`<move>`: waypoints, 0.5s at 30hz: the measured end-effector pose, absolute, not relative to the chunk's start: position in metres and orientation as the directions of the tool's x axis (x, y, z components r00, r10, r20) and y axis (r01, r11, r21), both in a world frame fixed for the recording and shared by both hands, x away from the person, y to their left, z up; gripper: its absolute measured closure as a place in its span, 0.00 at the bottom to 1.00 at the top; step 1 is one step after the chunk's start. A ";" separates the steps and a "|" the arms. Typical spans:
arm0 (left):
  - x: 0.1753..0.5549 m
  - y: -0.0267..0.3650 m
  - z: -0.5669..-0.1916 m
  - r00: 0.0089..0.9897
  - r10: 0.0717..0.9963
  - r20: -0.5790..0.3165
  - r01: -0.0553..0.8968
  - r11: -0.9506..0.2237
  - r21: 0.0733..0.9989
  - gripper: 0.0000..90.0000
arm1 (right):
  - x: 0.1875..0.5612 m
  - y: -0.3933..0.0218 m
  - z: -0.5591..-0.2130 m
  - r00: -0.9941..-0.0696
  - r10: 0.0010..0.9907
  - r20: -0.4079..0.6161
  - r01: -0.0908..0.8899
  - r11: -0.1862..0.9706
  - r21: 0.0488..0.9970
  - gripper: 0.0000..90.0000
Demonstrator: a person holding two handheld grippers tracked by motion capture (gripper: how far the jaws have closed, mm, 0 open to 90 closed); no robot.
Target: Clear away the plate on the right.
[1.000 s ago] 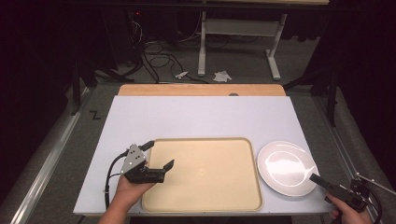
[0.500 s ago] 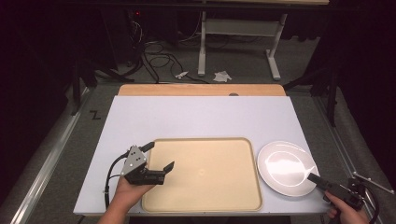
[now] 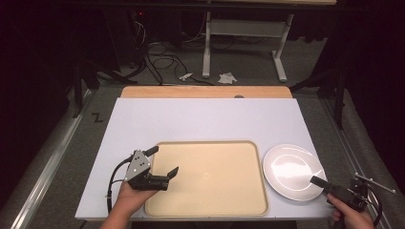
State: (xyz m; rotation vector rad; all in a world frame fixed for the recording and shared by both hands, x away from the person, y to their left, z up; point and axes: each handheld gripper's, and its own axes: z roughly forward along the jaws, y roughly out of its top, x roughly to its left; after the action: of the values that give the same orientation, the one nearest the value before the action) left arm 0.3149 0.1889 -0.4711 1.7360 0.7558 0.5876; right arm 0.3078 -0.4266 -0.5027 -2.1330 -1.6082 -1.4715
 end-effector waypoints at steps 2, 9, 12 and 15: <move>0.315 0.189 -0.471 0.674 0.738 0.015 0.194 -0.197 0.961 0.06 | 0.307 -0.429 -0.504 -0.018 0.689 0.724 0.781 -0.443 0.441 0.19; 0.314 0.188 -0.471 0.678 0.735 0.020 0.192 -0.203 0.960 0.06 | 0.306 -0.435 -0.507 -0.001 0.676 0.737 0.778 -0.463 0.425 0.35; 0.314 0.188 -0.471 0.679 0.734 0.020 0.191 -0.204 0.960 0.06 | 0.306 -0.439 -0.509 0.017 0.660 0.751 0.777 -0.481 0.406 0.44; 0.314 0.188 -0.471 0.680 0.733 0.020 0.191 -0.204 0.960 0.06 | 0.306 -0.442 -0.511 0.028 0.657 0.753 0.780 -0.486 0.395 0.52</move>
State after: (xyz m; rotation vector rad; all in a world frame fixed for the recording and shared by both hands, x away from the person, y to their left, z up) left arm 0.3142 0.1878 -0.4713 1.7427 0.7446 0.5870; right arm 0.3063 -0.4419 -0.5110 -2.1569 -1.5199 -1.4580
